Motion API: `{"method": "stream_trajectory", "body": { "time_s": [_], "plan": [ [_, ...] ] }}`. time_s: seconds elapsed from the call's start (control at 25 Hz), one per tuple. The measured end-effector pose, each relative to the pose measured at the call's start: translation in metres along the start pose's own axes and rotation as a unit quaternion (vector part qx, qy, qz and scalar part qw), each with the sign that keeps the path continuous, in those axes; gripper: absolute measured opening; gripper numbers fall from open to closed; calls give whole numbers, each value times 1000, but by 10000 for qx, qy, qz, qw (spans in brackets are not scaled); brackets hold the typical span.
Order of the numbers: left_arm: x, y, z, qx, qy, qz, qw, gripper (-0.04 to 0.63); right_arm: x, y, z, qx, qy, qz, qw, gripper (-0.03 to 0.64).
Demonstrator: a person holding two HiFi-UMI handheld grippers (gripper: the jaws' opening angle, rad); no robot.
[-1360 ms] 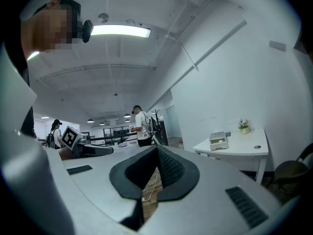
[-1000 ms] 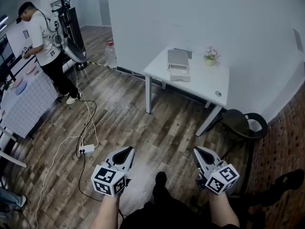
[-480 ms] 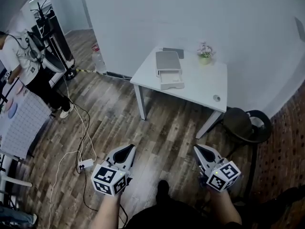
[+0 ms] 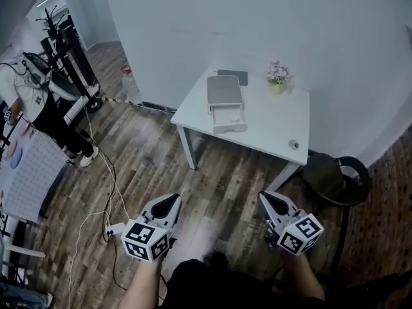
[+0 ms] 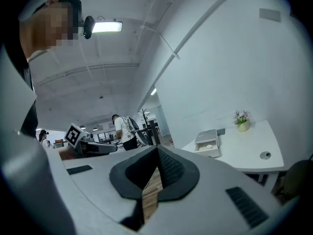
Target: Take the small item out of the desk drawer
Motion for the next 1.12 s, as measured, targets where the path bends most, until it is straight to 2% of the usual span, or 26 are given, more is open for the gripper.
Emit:
{"method": "stream_trajectory", "body": {
  "time_s": [0.24,0.48,0.72,0.96,1.12],
  "plan": [
    [39,-6,7,-13,172,-40,9998,23,7,-7,-25,49,123,5,9999,2],
    [92,-7,26,-181,402,-174,9989,23,29,-20,-61,26,393,92,9992,2],
    [164,-3,78,-430,529,-209,9975,23,82,-42,-94,-202,549,310,9978,2],
    [231,-26,138,-453,599,-296,9967,23,149,-81,-133,-295,697,467,9960,2],
    [265,-44,179,-454,587,-375,9965,23,206,-103,-146,-321,562,589,9962,2]
  ]
}}
Point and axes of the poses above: the fingertips, and each gripper's own axes: x forward along the fingers, z to its left, y out of its underside, the point moved 1 cm from there along -x, backward along the fingers, and after that the axes turned 12 degrees about x, right-handed, at the moved point
